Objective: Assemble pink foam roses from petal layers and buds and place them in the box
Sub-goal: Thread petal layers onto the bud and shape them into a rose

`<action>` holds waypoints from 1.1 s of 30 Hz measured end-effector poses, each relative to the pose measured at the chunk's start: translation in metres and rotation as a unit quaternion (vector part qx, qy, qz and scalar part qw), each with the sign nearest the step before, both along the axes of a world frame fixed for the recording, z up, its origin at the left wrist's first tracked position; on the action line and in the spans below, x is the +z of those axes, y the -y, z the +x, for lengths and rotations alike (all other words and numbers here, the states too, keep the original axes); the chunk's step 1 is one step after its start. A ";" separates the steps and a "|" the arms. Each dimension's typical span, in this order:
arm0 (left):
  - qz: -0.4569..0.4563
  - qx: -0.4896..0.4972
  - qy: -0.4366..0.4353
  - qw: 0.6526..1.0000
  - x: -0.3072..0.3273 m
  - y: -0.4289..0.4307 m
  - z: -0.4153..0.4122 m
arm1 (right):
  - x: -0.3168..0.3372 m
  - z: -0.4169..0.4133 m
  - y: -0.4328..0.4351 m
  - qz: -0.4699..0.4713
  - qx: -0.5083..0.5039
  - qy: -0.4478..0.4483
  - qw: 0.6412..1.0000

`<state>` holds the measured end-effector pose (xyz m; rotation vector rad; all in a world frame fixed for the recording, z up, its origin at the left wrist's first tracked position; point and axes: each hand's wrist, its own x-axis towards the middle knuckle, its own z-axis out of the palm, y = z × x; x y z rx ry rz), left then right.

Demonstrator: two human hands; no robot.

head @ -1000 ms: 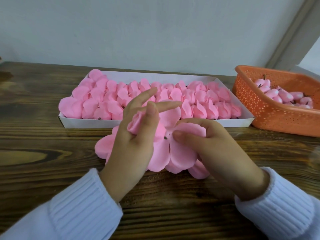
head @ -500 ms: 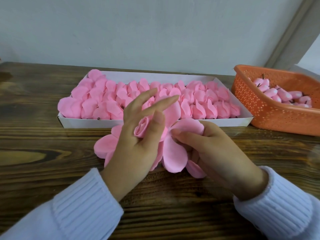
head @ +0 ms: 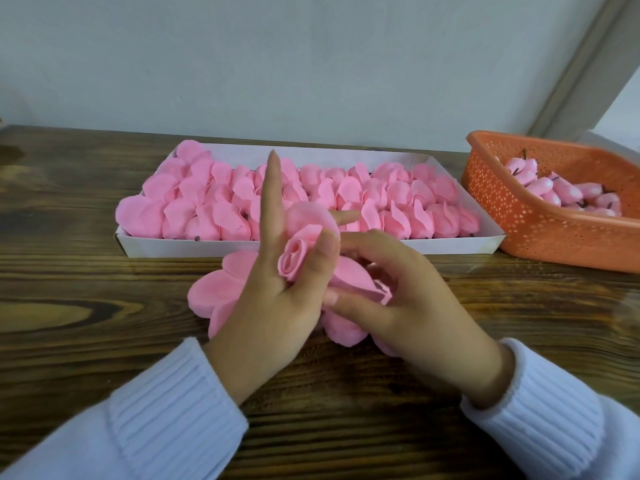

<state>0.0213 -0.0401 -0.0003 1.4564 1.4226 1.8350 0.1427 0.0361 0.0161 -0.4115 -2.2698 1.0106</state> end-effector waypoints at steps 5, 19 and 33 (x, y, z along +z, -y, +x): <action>0.002 0.000 0.007 1.000 -0.003 0.002 0.001 | -0.001 0.000 -0.004 -0.003 0.042 -0.066 0.997; -0.084 -0.168 -0.030 0.982 0.016 0.005 -0.011 | 0.003 0.005 -0.014 -0.270 0.186 -0.071 0.942; -0.116 -0.162 0.023 0.980 0.010 0.008 -0.002 | 0.000 0.005 -0.015 -0.279 0.185 -0.003 0.942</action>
